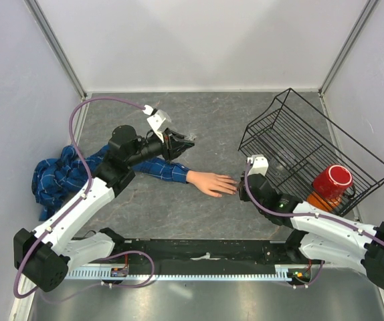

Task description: Paint the nails

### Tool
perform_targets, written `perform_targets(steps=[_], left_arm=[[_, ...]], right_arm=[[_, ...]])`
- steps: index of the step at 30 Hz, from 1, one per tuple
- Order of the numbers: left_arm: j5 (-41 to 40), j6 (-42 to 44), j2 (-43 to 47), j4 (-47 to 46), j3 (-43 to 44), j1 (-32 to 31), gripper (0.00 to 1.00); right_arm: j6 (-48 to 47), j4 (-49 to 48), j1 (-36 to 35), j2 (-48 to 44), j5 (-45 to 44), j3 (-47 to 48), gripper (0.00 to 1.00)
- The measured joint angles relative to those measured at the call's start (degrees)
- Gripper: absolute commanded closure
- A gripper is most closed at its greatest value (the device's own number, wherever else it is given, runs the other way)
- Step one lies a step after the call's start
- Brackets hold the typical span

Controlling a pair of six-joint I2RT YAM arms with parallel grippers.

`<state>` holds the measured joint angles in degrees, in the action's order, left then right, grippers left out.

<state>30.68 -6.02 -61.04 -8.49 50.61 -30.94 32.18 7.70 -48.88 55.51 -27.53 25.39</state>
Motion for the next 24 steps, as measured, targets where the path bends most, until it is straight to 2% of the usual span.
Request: perform_targets(steps=[24], left_arm=[[1.97, -0.61, -0.20, -0.66, 0.00, 0.70, 0.98]], right_arm=[[-3.67, -7.76, 0.59, 3.48, -2.95, -2.12, 1.00]])
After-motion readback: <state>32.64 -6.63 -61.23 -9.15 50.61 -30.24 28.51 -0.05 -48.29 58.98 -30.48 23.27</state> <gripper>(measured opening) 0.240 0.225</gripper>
